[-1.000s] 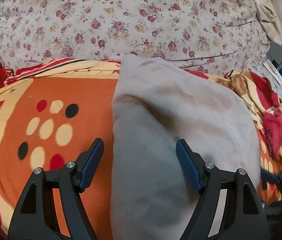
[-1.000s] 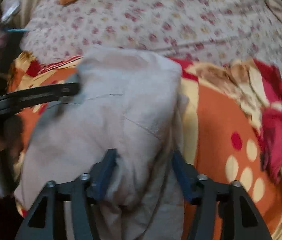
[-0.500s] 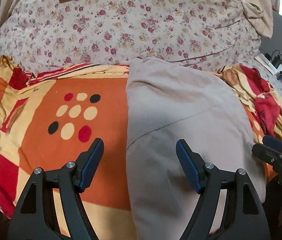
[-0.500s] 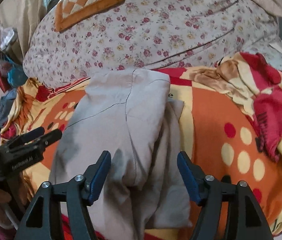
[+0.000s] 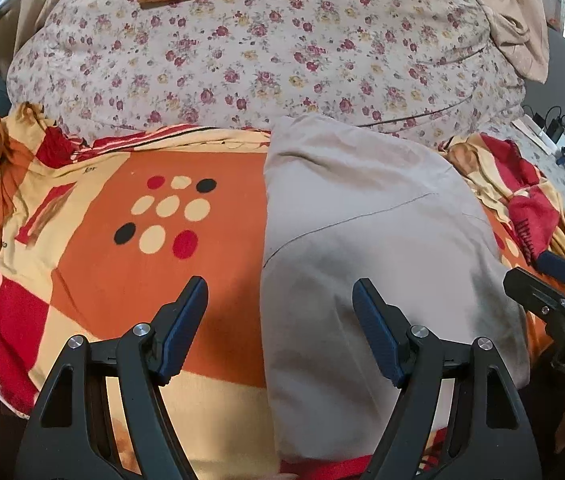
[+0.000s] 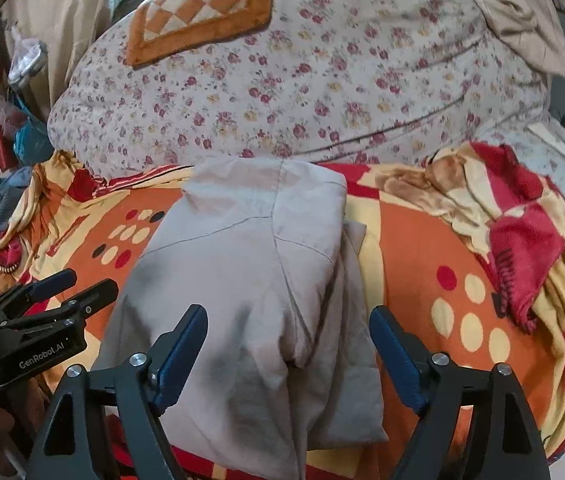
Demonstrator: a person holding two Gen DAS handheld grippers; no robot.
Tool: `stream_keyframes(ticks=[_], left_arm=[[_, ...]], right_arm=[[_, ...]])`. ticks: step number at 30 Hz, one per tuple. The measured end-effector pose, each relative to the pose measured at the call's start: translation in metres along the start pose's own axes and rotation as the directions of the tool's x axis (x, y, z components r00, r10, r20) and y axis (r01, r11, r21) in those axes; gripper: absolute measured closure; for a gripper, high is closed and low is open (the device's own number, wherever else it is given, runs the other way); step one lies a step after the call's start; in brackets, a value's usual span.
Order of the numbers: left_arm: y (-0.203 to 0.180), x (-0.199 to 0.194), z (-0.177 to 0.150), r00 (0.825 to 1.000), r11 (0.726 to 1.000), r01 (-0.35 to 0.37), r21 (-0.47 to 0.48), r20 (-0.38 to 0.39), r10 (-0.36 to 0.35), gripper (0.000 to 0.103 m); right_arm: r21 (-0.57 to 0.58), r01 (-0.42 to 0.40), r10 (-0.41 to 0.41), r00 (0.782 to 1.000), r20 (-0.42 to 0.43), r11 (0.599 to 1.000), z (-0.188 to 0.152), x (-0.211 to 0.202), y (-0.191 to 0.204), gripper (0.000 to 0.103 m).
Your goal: Fold large clothes
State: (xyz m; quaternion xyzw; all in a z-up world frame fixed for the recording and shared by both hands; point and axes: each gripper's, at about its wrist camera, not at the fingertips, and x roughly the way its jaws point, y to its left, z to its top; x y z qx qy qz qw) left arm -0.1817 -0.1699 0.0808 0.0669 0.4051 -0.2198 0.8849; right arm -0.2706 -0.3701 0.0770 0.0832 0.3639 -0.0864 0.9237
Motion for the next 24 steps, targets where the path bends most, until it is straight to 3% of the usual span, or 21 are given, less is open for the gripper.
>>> stream_keyframes(ticks=[6,24], left_arm=[[0.0000,-0.0083,-0.0014,0.999,1.000,-0.015,0.002,0.043,0.015,0.028],[0.0032,-0.0058,-0.0018,0.999,0.999,-0.037,0.000,0.039,0.037,0.028]], right_arm=[[-0.002,0.012,-0.012,1.000,0.023,1.000,0.0019,-0.0030,0.0035,0.019],[0.000,0.005,-0.005,1.000,0.007,1.000,0.0021,0.0063,0.0072,0.014]])
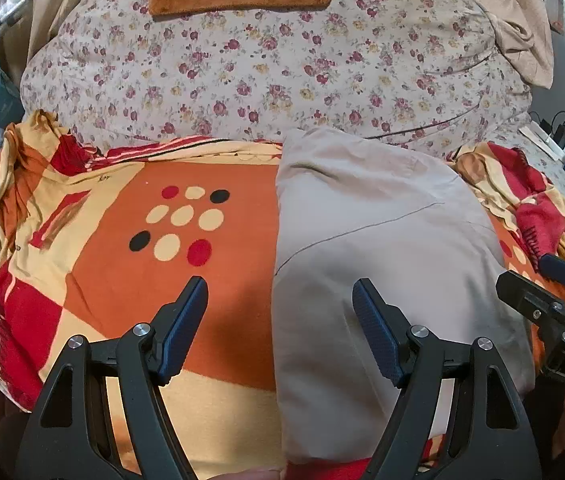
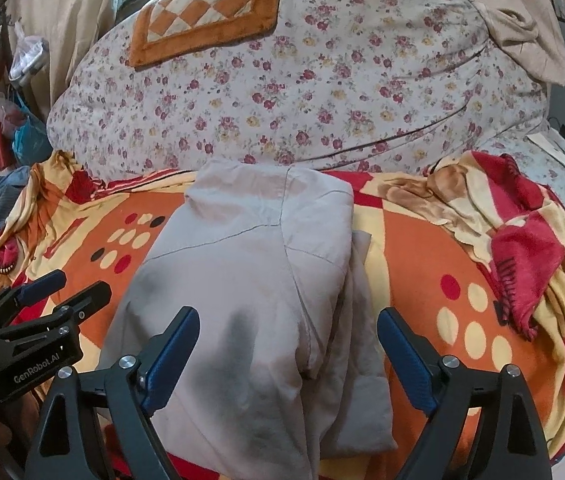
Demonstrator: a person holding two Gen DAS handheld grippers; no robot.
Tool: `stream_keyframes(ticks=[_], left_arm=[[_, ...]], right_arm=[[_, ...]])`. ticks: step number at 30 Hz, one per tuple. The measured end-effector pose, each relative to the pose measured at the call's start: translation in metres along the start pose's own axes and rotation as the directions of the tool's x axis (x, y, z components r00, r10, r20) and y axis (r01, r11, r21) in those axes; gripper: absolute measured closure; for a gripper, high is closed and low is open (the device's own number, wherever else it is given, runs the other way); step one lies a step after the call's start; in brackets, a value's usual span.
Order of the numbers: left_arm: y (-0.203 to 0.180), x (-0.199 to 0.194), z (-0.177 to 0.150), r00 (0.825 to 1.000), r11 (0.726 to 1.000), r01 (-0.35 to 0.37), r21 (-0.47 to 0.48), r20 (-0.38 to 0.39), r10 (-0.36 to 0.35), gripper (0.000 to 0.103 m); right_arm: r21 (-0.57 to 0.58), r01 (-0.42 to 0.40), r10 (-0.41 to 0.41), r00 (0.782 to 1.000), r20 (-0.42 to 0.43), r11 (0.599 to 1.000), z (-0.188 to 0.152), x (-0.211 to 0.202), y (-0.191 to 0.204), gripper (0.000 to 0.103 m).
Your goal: Fold large clothes
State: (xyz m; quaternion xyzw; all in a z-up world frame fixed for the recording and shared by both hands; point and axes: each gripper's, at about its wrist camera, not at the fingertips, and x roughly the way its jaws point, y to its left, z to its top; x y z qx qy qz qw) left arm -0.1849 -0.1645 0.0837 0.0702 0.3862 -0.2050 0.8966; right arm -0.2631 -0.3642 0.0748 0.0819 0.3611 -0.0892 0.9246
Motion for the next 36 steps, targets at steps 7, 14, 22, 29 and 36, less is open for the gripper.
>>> stream_keyframes(ticks=[7,14,22,29,36], left_arm=[[-0.002,0.003,-0.002,1.000,1.000,0.002,0.008,-0.010,-0.002,0.028],[-0.004,0.004,-0.004,1.000,1.000,0.002,0.009,-0.014,-0.002,0.028],[-0.002,0.009,-0.006,1.000,1.000,0.008,0.009,-0.026,-0.008,0.028],[-0.003,0.011,-0.007,0.999,1.000,0.008,0.010,-0.032,-0.008,0.028],[-0.004,0.011,-0.009,0.999,1.000,0.007,0.011,-0.034,-0.006,0.028]], right_arm=[[0.001,0.005,-0.005,1.000,-0.002,1.000,-0.001,0.001,0.005,0.014],[0.003,0.005,-0.005,1.000,-0.014,1.000,-0.002,0.005,0.006,0.014],[-0.002,0.007,-0.007,1.000,-0.030,1.000,-0.003,0.009,0.007,0.014],[-0.002,0.006,-0.006,0.999,-0.034,1.000,-0.003,0.010,0.007,0.014],[0.005,0.004,-0.004,0.999,-0.036,1.000,-0.003,0.011,0.006,0.014]])
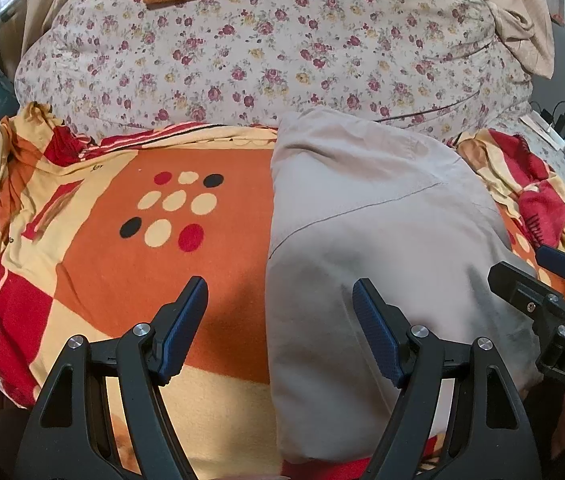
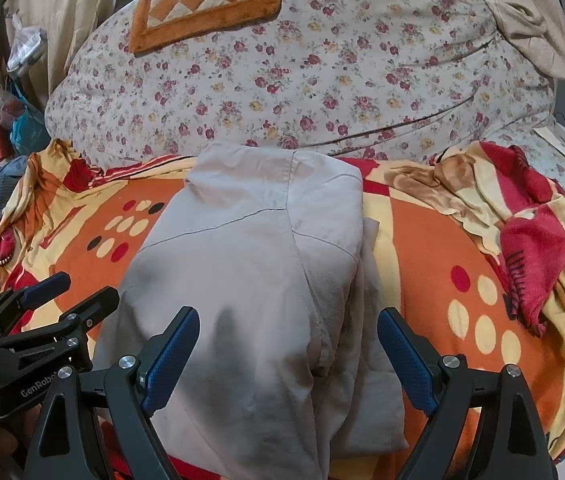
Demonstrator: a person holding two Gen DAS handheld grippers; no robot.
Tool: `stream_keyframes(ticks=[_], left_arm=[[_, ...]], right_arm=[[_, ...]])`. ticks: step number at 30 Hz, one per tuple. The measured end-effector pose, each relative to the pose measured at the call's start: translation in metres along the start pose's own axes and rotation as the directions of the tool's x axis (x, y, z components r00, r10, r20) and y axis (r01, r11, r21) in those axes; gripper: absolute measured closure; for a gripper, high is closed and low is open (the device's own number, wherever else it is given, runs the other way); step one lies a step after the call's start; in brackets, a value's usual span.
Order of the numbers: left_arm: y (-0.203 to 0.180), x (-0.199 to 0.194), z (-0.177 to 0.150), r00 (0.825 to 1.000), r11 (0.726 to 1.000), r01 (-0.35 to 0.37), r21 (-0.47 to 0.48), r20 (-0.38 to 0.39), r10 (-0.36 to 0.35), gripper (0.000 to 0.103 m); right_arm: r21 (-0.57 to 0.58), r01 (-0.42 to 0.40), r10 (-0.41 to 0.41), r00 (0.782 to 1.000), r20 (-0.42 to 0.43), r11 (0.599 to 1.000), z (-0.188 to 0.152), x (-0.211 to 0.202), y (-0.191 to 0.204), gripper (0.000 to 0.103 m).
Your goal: Fold large clothes
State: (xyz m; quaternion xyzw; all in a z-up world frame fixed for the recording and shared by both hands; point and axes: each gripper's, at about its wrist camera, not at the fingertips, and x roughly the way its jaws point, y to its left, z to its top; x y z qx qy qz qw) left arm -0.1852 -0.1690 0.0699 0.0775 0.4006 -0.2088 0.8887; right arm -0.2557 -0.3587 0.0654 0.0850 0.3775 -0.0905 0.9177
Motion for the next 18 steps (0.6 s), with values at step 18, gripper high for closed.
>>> stream_keyframes(ticks=[18], left_arm=[[0.0017,0.0022,-0.0022,1.000,1.000,-0.003,0.007,-0.001,0.003,0.028]], right_arm=[[0.003,-0.007,0.007,1.000,-0.018,1.000,-0.0016,0.0051,0.0026,0.014]])
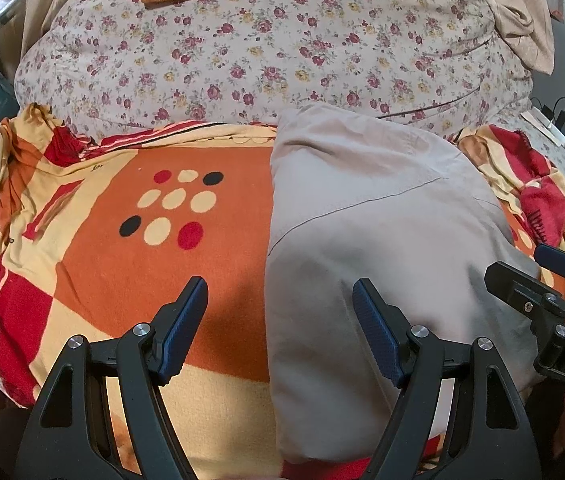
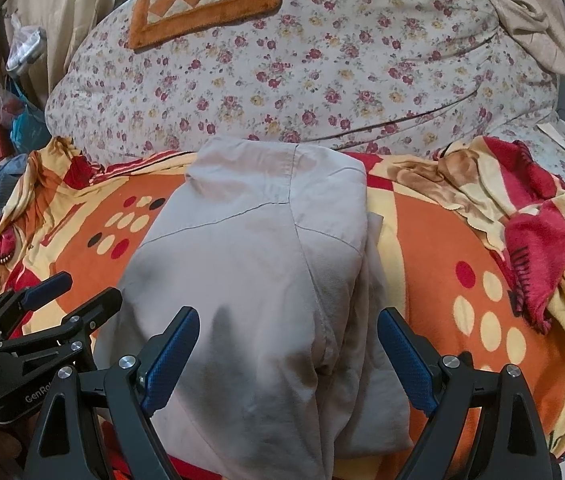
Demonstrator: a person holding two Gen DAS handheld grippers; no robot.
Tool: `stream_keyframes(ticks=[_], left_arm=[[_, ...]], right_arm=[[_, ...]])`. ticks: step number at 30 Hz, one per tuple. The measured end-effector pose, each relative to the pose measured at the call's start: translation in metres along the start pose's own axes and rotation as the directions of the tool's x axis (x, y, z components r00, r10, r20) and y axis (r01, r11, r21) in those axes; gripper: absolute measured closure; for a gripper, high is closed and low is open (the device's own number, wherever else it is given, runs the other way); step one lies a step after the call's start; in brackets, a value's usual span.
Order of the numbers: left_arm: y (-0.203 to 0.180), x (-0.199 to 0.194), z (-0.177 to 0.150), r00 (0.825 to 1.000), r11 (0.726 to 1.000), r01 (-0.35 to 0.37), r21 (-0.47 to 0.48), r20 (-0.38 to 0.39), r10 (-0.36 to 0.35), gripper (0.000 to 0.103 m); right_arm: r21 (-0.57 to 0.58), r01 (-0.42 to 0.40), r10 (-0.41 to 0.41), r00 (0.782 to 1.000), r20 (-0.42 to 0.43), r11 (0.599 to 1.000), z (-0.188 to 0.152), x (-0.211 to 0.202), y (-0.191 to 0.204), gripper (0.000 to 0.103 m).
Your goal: Fold large clothes
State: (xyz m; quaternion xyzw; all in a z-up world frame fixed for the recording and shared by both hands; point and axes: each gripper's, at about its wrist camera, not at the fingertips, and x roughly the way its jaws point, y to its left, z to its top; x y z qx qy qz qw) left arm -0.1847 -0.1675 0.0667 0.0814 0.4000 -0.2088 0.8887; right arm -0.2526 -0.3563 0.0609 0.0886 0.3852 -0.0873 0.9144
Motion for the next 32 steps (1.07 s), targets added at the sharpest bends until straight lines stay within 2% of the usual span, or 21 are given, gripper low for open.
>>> stream_keyframes(ticks=[25,30,32], left_arm=[[0.001,0.003,-0.002,1.000,1.000,0.004,-0.001,-0.006,-0.004,0.028],[0.005,0.004,-0.002,0.999,0.999,0.035,-0.014,0.011,-0.035,0.028],[0.010,0.006,0.003,1.000,1.000,0.026,-0.013,0.013,-0.026,0.028]], right_arm=[[-0.007,-0.002,0.002,1.000,-0.016,1.000,-0.004,0.003,0.008,0.014],[0.002,-0.012,0.012,1.000,-0.012,1.000,-0.003,0.002,0.007,0.014],[0.020,-0.021,0.022,1.000,-0.006,1.000,0.000,0.001,0.000,0.014]])
